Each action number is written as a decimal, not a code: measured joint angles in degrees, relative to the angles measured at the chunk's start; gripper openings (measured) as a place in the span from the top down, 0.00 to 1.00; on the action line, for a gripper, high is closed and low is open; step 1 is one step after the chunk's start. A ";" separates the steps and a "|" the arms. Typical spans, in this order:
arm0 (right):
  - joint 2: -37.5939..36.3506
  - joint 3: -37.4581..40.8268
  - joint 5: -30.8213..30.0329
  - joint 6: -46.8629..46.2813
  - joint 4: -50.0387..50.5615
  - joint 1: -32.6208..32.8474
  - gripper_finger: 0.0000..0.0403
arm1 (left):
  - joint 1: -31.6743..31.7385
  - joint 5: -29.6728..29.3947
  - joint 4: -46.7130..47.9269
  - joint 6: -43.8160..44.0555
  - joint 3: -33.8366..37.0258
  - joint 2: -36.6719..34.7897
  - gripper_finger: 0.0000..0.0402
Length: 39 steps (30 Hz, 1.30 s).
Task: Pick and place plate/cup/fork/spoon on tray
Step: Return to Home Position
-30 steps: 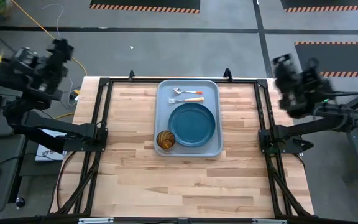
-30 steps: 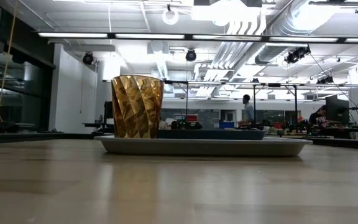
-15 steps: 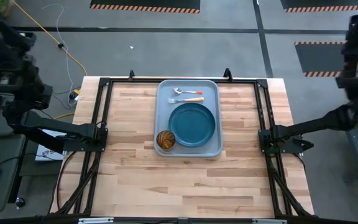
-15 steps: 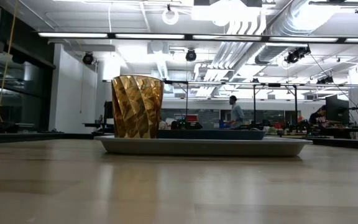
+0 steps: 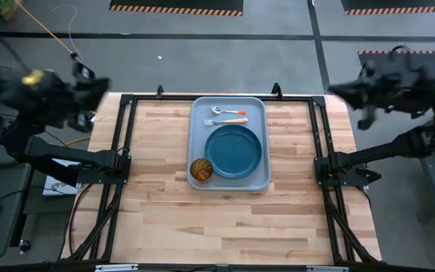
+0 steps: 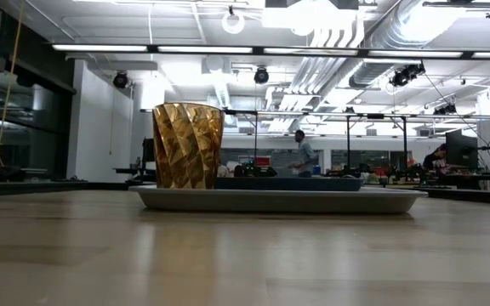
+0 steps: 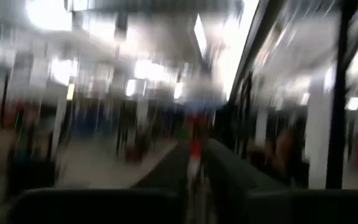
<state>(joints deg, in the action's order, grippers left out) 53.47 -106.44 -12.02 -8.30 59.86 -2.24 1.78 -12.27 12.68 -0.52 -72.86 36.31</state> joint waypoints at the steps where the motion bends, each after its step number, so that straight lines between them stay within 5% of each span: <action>1: 0.32 0.14 0.09 -2.49 4.29 0.00 1.00 | 0.00 -0.93 4.85 1.69 0.00 -0.07 0.94; 6: 2.09 4.92 3.80 -12.87 19.41 0.00 1.00 | 0.00 -1.80 23.51 10.70 0.26 1.41 0.98; 9: 1.36 11.92 7.74 -15.99 21.25 0.02 1.00 | -0.03 0.31 24.00 14.80 4.80 1.01 0.99; 17: -14.24 32.44 7.31 -25.49 4.27 2.93 1.00 | -3.85 -0.86 3.20 20.52 25.88 -7.92 1.00; 22: -22.05 43.31 6.18 -27.29 -9.47 4.90 1.00 | -4.96 -5.34 -0.85 21.98 34.01 -12.35 1.00; 30: -21.14 51.81 8.70 -27.31 -18.64 4.98 1.00 | -4.96 -5.82 -4.31 25.96 44.51 -19.75 1.00; 39: -20.35 52.23 8.49 -28.36 -24.97 4.98 1.00 | -4.96 -2.74 -26.36 28.02 60.94 -22.46 1.00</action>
<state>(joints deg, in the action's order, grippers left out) 33.12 -54.22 -3.53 -36.67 34.89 2.74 -3.18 -15.01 -13.68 27.50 -11.92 13.85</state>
